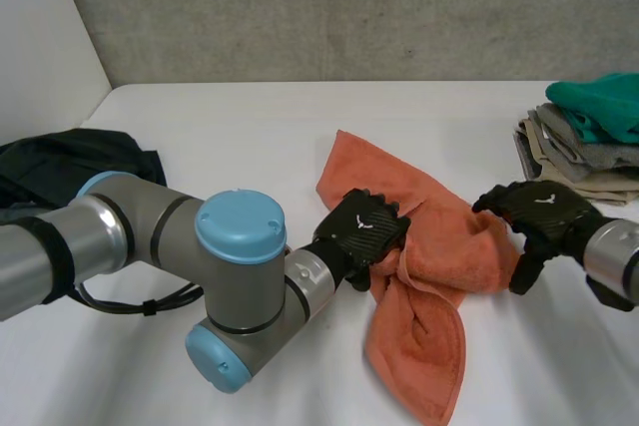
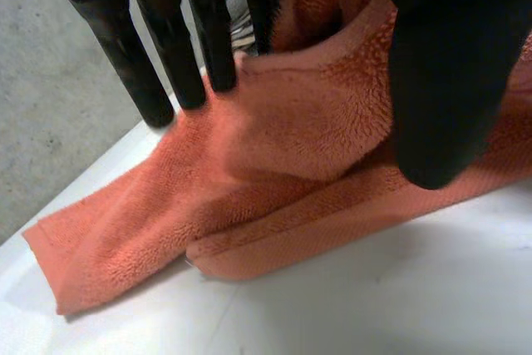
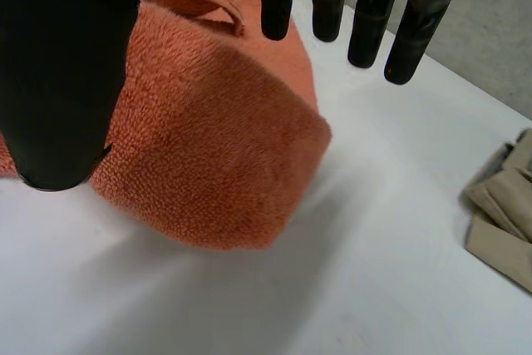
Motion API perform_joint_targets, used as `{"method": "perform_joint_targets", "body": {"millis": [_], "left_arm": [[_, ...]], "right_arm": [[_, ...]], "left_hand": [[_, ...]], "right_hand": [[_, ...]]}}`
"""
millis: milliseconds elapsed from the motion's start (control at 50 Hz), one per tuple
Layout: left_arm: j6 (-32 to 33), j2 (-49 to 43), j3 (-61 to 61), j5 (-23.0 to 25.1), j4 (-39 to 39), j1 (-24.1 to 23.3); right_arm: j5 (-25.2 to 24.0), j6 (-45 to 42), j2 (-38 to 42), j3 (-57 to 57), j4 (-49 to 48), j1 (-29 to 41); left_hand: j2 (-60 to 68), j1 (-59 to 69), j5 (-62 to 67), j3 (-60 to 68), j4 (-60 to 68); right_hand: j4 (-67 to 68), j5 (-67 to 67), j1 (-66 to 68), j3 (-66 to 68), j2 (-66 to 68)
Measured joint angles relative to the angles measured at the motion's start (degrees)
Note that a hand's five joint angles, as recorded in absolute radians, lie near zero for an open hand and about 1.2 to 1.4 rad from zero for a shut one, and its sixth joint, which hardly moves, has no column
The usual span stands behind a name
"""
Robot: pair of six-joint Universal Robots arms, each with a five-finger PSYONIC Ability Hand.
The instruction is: Fold the laundry.
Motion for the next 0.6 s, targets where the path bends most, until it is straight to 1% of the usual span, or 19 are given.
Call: {"method": "perform_joint_targets", "body": {"millis": [20,40,60,80,100,120,140,160,200,220,240,260,320,360,380,420,460,480,600], "left_arm": [[-0.05,-0.39,0.41,-0.15,-0.26,-0.04],[-0.05,-0.39,0.41,-0.15,-0.26,-0.04],[-0.13,-0.77,0.90,-0.43,-0.47,-0.06],[-0.20,-1.08,1.39,-0.89,-0.57,-0.06],[-0.22,-1.13,1.53,-1.13,-0.57,-0.06],[-0.27,-1.15,1.78,-1.73,-0.54,-0.06],[-0.30,-1.10,1.90,-2.20,-0.48,-0.07],[-0.32,-0.97,2.04,-2.88,-0.36,-0.07],[-0.34,-0.78,2.14,-3.62,-0.22,-0.08],[-0.36,-0.32,2.31,-4.98,0.13,-0.08],[-0.36,0.62,2.44,-6.96,0.82,-0.05],[-0.35,0.88,2.47,-7.44,1.02,-0.04],[-0.23,3.71,2.52,-11.70,3.25,0.11],[-0.12,6.30,2.40,-14.66,5.15,0.37],[-0.12,6.30,2.40,-14.66,5.15,0.37],[0.21,10.80,1.96,-17.95,7.67,1.15],[0.46,12.90,1.63,-18.98,8.59,1.64],[0.90,15.61,1.09,-19.88,9.54,2.26],[2.42,22.48,-0.99,-20.93,11.40,3.81]], "right_arm": [[0.13,0.11,0.84,0.53,-2.00,0.76],[0.13,0.11,0.84,0.53,-2.00,0.76],[0.27,0.18,1.69,0.93,-3.74,1.53],[0.41,0.23,2.65,1.15,-5.50,2.37],[0.47,0.23,3.26,1.18,-6.29,2.88],[0.55,0.20,4.06,1.07,-7.20,3.64],[0.58,0.19,4.35,0.97,-7.46,3.91],[0.64,0.14,5.07,0.57,-8.00,4.64],[0.69,0.12,5.43,0.23,-8.24,5.08],[0.84,0.08,6.08,-0.62,-8.58,5.87],[1.15,0.07,6.53,-1.75,-8.80,6.67],[1.25,0.08,6.58,-2.03,-8.85,6.83],[2.48,0.12,6.68,-4.55,-9.61,7.86],[4.05,0.23,6.37,-6.99,-11.19,8.67],[4.05,0.23,6.37,-6.99,-11.19,8.67],[6.51,0.53,5.04,-10.52,-14.68,9.97],[7.52,0.71,4.29,-11.89,-16.32,10.53],[8.76,0.99,3.24,-13.64,-18.75,11.23],[11.47,2.26,0.62,-17.55,-25.56,12.71]], "left_hand": [[2.41,2.59,2.33,2.33,2.33],[2.41,2.59,2.33,2.33,2.33],[19.89,20.99,19.32,20.37,19.69],[23.68,24.59,23.73,24.11,24.17],[23.68,24.59,23.73,24.11,24.17],[39.73,40.08,39.30,40.10,39.84],[42.36,41.63,41.91,42.43,42.71],[43.24,41.63,42.63,43.61,43.92],[44.14,41.63,42.80,44.47,44.82],[44.48,41.63,42.80,44.93,45.26],[44.56,41.63,42.79,44.97,45.29],[44.55,41.63,42.79,44.97,45.29],[44.56,41.63,42.80,44.98,45.29],[44.61,41.63,42.80,45.10,45.29],[44.61,41.63,42.80,45.10,45.29],[44.67,41.63,42.80,45.16,45.30],[44.67,41.63,42.79,45.16,45.30],[44.68,41.63,42.80,45.16,45.30],[44.68,41.63,42.79,45.16,45.32]], "right_hand": [[3.48,3.59,3.40,4.28,4.66],[3.48,3.59,3.40,4.28,4.66],[11.02,10.54,10.06,11.93,12.47],[16.49,15.59,14.54,17.93,17.84],[25.08,23.79,22.24,26.08,27.05],[32.42,30.72,27.82,33.39,33.54],[41.51,39.55,36.38,42.45,42.63],[48.46,46.50,41.47,49.37,49.48],[48.46,46.50,41.47,49.37,49.48],[53.84,51.79,44.61,54.52,53.89],[54.05,52.04,44.61,54.65,53.89],[54.05,52.04,44.61,54.65,53.89],[54.09,52.13,44.61,54.65,53.89],[54.10,52.14,44.62,54.65,53.89],[54.10,52.14,44.62,54.65,53.89],[54.10,52.14,44.73,54.65,53.89],[54.12,52.14,44.73,54.65,53.89],[54.12,52.14,44.73,54.65,53.88],[54.13,52.14,44.73,54.65,53.89]]}}
